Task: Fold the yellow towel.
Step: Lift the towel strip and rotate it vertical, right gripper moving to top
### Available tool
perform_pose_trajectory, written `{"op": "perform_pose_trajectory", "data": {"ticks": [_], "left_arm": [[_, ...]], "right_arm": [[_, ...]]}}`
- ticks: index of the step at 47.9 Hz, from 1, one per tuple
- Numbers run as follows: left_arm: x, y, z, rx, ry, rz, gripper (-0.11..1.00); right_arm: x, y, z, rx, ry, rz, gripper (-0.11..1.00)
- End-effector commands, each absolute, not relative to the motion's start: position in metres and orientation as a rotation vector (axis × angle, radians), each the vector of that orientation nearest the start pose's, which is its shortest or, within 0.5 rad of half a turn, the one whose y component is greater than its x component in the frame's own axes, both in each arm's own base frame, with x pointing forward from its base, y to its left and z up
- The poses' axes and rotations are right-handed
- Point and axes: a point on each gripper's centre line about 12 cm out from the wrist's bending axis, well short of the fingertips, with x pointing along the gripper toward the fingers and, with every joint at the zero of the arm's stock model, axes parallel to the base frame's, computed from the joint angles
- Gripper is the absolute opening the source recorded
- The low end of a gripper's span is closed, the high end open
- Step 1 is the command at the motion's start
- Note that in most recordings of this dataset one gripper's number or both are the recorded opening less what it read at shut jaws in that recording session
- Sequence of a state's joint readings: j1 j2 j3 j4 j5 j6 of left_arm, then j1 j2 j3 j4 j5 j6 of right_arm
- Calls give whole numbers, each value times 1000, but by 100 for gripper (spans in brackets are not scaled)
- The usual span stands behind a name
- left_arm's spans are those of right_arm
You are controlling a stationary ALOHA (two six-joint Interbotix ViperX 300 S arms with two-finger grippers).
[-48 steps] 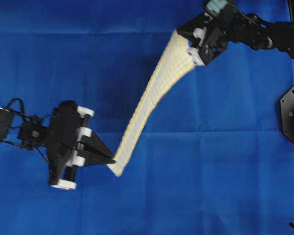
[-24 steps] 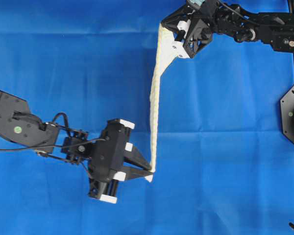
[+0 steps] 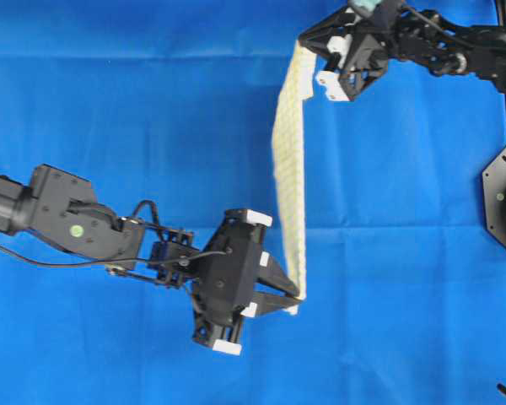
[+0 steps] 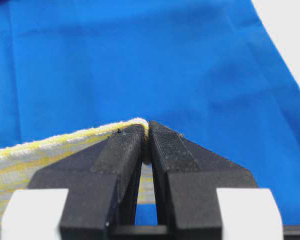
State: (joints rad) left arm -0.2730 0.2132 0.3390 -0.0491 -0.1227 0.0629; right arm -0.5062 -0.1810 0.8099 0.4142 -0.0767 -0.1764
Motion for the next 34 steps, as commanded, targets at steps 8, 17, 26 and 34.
{"op": "perform_pose_trajectory", "data": {"ticks": [8, 17, 26, 34], "left_arm": [[485, -143, 222, 109, 347, -290, 3], [485, -137, 208, 115, 374, -280, 3], [464, -132, 193, 105, 398, -276, 3], [436, -130, 184, 89, 376, -282, 3]], "right_arm": [[277, -182, 207, 360, 434, -646, 2], [283, -183, 204, 364, 467, -632, 2], [304, -191, 200, 365, 485, -617, 2], [337, -198, 191, 364, 512, -588, 2]]}}
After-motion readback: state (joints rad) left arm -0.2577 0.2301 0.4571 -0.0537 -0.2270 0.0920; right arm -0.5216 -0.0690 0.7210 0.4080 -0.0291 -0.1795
